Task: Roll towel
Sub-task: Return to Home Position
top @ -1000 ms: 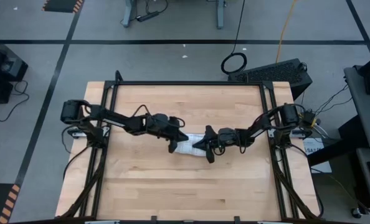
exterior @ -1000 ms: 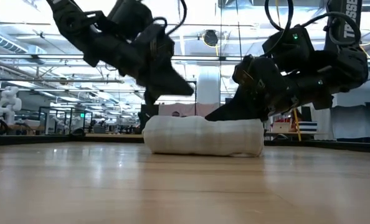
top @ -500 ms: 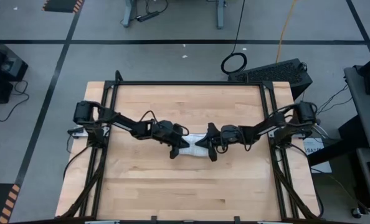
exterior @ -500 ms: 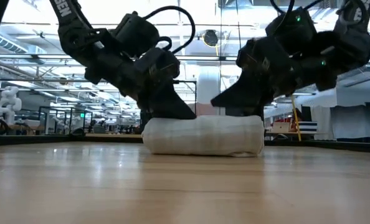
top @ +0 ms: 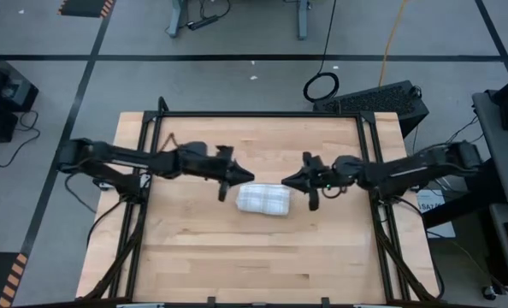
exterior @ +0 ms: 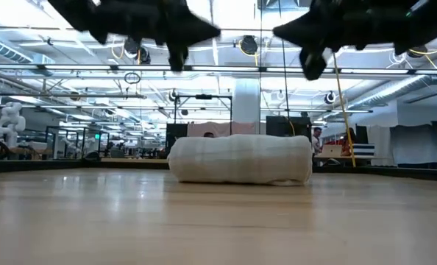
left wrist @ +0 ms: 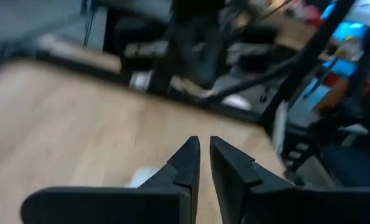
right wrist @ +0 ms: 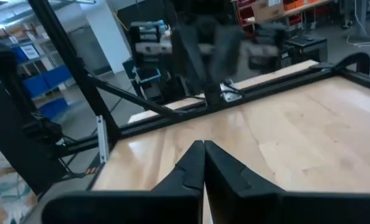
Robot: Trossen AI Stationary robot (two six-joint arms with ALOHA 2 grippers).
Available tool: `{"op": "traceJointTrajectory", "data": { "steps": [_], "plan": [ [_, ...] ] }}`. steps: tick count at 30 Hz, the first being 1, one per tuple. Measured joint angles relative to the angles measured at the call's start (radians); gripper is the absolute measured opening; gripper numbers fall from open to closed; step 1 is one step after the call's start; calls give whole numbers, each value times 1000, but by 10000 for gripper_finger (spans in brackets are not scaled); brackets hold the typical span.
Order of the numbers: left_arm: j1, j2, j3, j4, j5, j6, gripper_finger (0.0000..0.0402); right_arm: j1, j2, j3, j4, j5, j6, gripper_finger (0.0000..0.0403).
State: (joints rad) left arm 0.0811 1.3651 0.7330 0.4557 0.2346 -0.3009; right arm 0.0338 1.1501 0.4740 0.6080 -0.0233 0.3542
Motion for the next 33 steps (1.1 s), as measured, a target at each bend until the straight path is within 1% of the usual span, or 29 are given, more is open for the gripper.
{"op": "traceJointTrajectory", "data": {
  "steps": [4,8,11,14,18,20,22,25,27,30,33],
  "plan": [
    [-1,-118,0,-1,0,66,42,1,-137,0,-131,-1,0,0],
    [-1,-210,0,-2,-3,71,42,2,-255,0,-272,-3,3,0],
    [-5,-267,0,-40,-10,57,42,2,-336,0,-364,-5,-12,0],
    [-16,-324,1,-158,-52,24,42,4,-406,0,-444,-9,-62,0],
    [-48,-388,1,-329,-107,50,42,26,-499,0,-530,-9,-147,0],
    [-70,-407,0,-389,-148,54,42,37,-542,0,-577,-9,-176,0],
    [-95,-420,-14,-414,-188,54,42,50,-579,0,-613,-9,-195,0],
    [-137,-423,-45,-411,-252,50,39,67,-633,0,-680,-8,-222,0],
    [-161,-422,-73,-412,-282,59,28,77,-660,0,-714,-7,-236,0],
    [-187,-422,-121,-395,-301,78,6,86,-695,0,-752,-4,-267,0],
    [-195,-422,-164,-339,-304,76,5,86,-715,0,-776,-1,-297,0]
  ]
}}
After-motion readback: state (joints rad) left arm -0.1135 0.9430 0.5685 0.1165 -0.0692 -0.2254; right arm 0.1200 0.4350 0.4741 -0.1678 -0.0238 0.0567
